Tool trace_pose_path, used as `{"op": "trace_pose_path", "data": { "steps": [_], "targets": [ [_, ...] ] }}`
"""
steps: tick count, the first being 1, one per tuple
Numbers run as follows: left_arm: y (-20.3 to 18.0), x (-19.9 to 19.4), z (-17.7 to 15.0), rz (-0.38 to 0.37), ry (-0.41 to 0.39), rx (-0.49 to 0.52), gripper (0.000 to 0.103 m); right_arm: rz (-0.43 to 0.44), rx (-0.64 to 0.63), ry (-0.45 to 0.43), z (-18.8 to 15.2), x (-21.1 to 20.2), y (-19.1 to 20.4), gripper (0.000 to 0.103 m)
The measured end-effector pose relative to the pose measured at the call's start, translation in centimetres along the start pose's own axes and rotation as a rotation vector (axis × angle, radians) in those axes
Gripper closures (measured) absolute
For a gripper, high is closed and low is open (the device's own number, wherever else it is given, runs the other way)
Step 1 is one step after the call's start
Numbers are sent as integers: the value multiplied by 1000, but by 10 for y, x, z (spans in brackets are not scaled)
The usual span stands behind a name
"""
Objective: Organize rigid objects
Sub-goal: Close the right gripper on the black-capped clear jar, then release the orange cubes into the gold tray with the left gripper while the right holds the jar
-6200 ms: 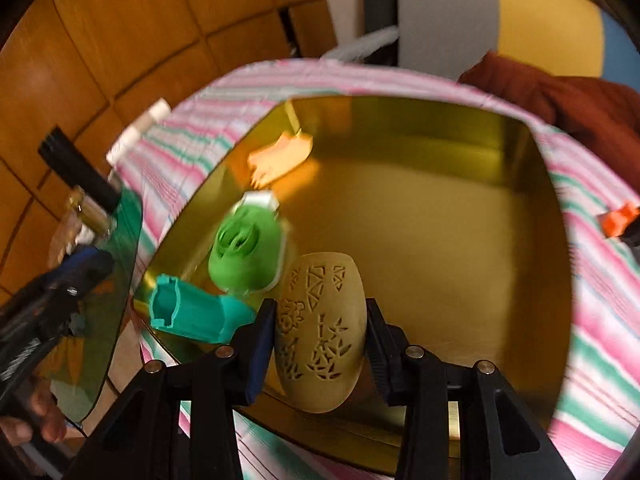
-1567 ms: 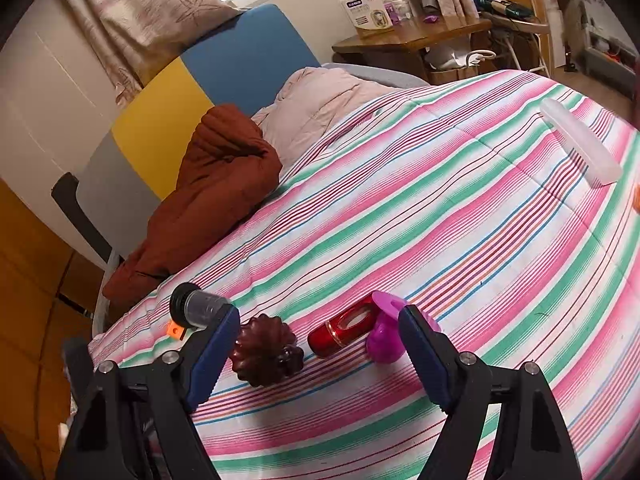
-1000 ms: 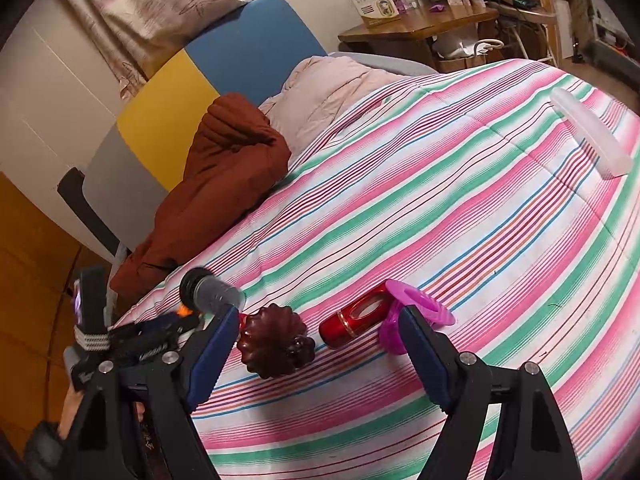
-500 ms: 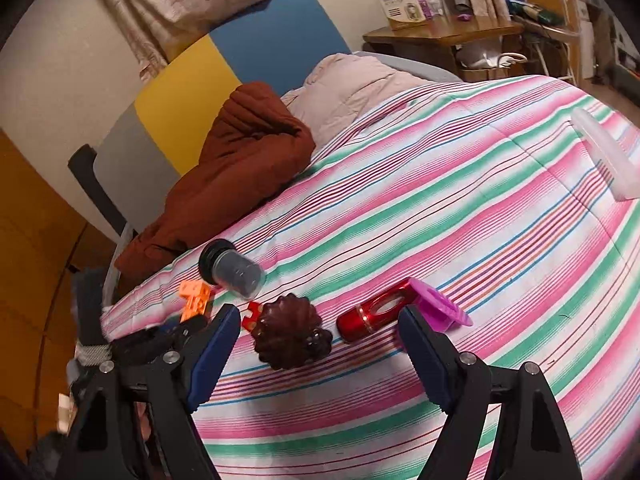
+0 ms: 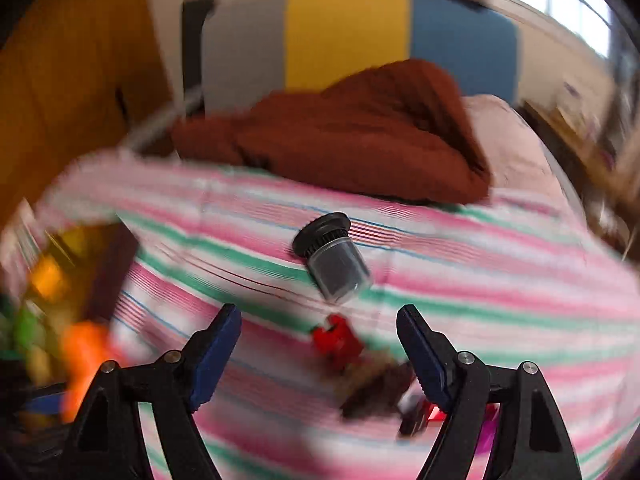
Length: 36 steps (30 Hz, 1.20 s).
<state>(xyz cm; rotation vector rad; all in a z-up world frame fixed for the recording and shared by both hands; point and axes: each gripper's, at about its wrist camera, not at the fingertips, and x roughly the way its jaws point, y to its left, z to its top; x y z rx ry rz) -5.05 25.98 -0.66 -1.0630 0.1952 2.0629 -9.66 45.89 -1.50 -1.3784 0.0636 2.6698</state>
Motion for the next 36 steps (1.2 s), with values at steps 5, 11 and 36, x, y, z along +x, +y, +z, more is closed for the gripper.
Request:
{"op": "trace_pose_path", "data": {
  "steps": [5, 11, 36],
  "targets": [
    [12, -25, -21, -5, -6, -41, 85, -77, -122, 181, 27, 67, 11, 23],
    [32, -57, -32, 43, -44, -70, 85, -73, -99, 218, 25, 86, 29, 60],
    [176, -182, -159, 400, -108, -494, 85, 137, -83, 49, -98, 2, 86, 60]
  ]
}}
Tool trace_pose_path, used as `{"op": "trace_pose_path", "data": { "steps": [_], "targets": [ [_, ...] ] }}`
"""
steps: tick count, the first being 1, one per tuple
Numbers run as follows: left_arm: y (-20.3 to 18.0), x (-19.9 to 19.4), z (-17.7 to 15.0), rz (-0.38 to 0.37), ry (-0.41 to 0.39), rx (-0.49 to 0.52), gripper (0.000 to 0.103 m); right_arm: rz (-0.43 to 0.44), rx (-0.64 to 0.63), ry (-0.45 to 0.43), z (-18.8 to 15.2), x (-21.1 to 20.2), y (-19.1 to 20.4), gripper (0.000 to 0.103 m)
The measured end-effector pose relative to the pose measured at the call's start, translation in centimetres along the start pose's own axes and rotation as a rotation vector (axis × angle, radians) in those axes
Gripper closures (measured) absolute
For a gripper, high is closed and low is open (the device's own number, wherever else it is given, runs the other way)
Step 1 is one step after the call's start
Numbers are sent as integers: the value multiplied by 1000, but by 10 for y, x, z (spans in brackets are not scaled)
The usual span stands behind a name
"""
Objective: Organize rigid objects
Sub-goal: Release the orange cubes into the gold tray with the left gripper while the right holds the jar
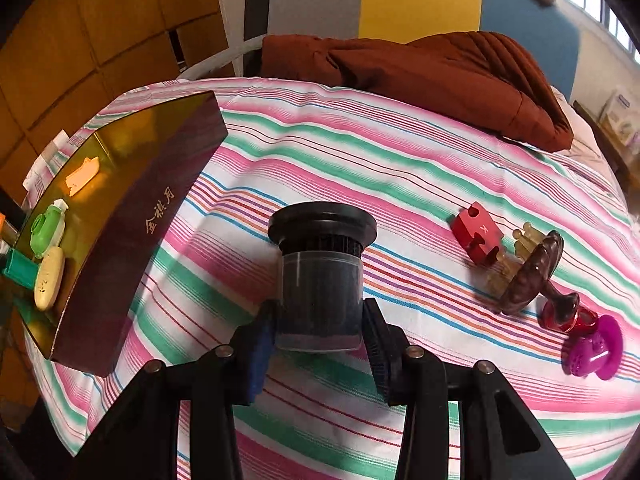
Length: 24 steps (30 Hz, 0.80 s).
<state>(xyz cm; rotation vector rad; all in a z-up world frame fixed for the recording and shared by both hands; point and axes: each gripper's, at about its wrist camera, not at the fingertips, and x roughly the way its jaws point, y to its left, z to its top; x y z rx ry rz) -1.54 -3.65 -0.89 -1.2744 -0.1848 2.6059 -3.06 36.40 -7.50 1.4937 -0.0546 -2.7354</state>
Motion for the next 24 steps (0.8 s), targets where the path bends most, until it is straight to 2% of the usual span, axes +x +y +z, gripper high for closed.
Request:
{"op": "trace_pose_path", "data": {
  "steps": [3, 8, 12, 14, 19, 24],
  "targets": [
    [6, 1, 6, -30, -3, -44, 85, -2, 4, 4, 2, 1, 1, 60],
    [-15, 12, 27, -85, -16, -19, 85, -16, -10, 2, 2, 2, 5, 60],
    [-29, 43, 54, -156, 43, -39, 85, -18, -10, -1, 3, 3, 6, 60],
    [-32, 62, 66, -167, 71, -57, 85, -21, -14, -2, 3, 3, 6, 60],
    [-32, 106, 87, -124, 138, -27, 85, -17, -18, -2, 3, 3, 6, 60],
    [-21, 144, 96, -10, 215, 12, 84, -12, -16, -1, 4, 3, 5, 60]
  ]
}}
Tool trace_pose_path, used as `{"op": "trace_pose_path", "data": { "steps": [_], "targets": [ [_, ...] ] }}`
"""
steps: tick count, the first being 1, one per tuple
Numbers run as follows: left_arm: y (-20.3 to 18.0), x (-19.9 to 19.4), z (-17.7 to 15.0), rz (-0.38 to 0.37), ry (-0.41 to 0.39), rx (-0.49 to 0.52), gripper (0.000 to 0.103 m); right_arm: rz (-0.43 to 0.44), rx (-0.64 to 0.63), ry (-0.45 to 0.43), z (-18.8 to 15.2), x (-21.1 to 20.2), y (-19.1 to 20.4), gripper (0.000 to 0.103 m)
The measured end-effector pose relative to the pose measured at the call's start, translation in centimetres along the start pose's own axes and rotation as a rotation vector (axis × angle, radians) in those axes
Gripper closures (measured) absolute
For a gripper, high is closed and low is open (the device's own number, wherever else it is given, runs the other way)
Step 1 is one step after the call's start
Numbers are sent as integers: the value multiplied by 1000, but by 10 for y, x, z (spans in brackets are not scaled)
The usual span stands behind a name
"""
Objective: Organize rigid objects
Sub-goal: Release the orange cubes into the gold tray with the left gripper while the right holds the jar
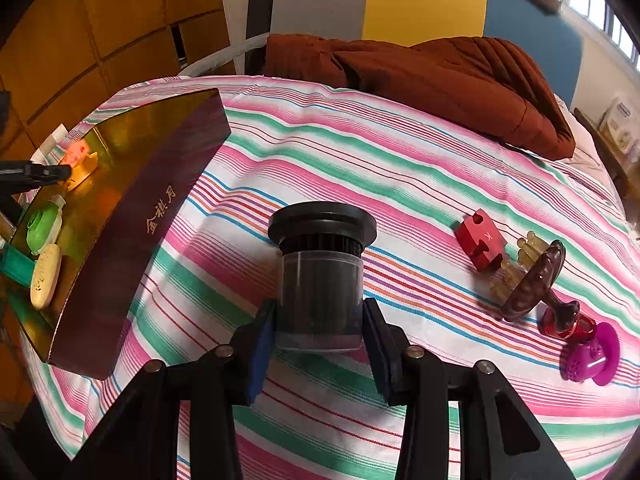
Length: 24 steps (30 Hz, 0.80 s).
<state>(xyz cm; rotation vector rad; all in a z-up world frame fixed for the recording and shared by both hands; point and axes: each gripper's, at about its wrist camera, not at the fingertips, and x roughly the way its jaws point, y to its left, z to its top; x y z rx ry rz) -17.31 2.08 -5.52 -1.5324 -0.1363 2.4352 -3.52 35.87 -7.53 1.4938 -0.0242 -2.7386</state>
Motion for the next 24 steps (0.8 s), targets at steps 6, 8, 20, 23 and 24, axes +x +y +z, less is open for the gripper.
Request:
{"op": "trace_pose_path", "data": {
  "steps": [6, 8, 20, 23, 24],
  "targets": [
    [12, 23, -1, 82, 72, -5, 80, -1, -4, -2, -1, 0, 2, 60],
    [14, 17, -6, 83, 55, -15, 78, 0, -2, -2, -1, 0, 2, 60],
    [-15, -50, -36, 162, -196, 99, 74, -16, -22, 28, -4, 6, 8, 61],
    [-26, -73, -50, 159, -251, 138, 73, -15, -19, 25, -4, 6, 8, 61],
    [-30, -78, -54, 161, -263, 150, 73, -16, -19, 24, -4, 6, 8, 61]
  ]
}}
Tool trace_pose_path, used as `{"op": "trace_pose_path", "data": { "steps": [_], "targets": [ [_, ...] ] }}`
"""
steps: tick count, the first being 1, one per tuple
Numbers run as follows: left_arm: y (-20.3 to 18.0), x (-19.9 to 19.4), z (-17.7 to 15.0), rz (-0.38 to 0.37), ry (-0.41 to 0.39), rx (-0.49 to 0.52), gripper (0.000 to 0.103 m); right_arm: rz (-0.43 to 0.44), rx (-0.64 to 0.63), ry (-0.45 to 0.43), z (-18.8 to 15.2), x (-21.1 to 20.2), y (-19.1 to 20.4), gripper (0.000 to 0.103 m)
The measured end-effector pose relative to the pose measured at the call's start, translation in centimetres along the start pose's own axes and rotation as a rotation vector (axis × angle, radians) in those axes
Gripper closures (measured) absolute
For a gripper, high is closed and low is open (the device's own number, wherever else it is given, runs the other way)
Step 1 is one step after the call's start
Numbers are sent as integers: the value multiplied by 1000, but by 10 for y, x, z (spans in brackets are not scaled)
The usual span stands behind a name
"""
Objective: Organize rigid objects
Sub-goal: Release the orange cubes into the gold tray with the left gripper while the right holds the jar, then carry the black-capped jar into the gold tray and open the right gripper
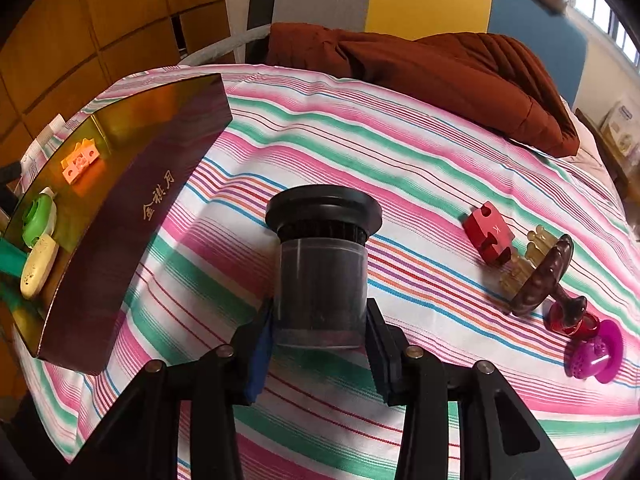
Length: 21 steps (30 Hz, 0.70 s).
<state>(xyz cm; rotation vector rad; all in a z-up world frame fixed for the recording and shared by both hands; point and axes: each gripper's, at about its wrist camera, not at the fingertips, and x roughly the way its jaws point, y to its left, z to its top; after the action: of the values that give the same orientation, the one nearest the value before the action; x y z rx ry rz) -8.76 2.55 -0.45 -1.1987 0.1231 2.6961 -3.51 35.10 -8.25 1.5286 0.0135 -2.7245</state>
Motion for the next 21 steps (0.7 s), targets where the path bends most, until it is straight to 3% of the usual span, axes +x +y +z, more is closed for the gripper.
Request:
{"op": "trace_pose_path", "data": {
  "steps": [15, 21],
  "targets": [
    [-11, -34, -39, -50, 5, 33, 73, -14, 41, 12, 0, -4, 1, 61],
    [-3, -35, -46, -64, 11, 15, 73, -13, 60, -58, 13, -33, 16, 61]
  ]
}}
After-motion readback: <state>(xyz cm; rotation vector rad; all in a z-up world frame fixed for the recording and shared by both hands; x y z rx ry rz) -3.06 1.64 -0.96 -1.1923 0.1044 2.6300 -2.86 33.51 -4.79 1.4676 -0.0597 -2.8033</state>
